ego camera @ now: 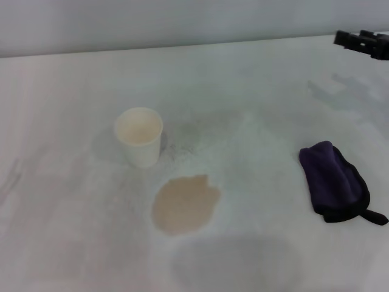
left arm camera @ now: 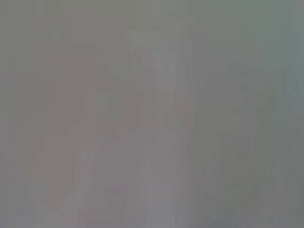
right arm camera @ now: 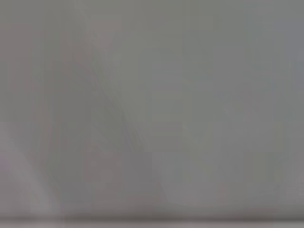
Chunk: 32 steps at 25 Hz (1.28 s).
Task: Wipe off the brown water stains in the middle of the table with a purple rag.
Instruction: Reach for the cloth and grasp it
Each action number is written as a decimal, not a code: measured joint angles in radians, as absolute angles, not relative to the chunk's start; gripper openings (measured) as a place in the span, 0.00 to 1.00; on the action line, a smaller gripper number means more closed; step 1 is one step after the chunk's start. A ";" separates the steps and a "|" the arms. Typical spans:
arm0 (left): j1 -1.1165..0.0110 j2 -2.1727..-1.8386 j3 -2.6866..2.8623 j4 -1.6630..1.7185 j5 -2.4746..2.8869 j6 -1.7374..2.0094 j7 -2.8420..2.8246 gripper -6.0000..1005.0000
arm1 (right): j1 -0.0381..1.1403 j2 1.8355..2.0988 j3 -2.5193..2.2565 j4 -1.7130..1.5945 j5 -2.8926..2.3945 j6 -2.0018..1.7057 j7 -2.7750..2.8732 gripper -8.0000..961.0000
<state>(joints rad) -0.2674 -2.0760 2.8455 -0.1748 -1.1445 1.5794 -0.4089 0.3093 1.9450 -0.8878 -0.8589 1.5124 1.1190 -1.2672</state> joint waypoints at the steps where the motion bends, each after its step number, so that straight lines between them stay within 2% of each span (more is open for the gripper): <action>1: -0.268 -2.076 2.845 -0.175 -1.149 1.578 -0.409 0.89 | 0.316 1.941 -0.888 -0.923 1.422 1.151 -1.172 0.89; 4: -0.267 -2.075 2.845 -0.177 -1.156 1.576 -0.405 0.89 | 0.348 1.938 -0.887 -1.105 1.161 1.268 -0.950 0.89; 6: -0.267 -2.075 2.845 -0.181 -1.158 1.575 -0.405 0.89 | 0.370 1.946 -0.887 -1.213 1.014 1.342 -0.827 0.89; 13: -0.268 -2.074 2.845 -0.184 -1.186 1.572 -0.402 0.89 | 0.476 2.010 -0.935 -1.430 0.610 1.606 -0.577 0.89; 22: -0.286 -2.071 2.845 -0.186 -1.195 1.553 -0.385 0.89 | 0.537 2.012 -1.282 -1.390 0.447 1.681 -0.354 0.89; 32: -0.300 -2.074 2.846 -0.183 -1.198 1.537 -0.353 0.89 | 0.558 2.013 -1.368 -1.282 0.402 1.635 -0.302 0.89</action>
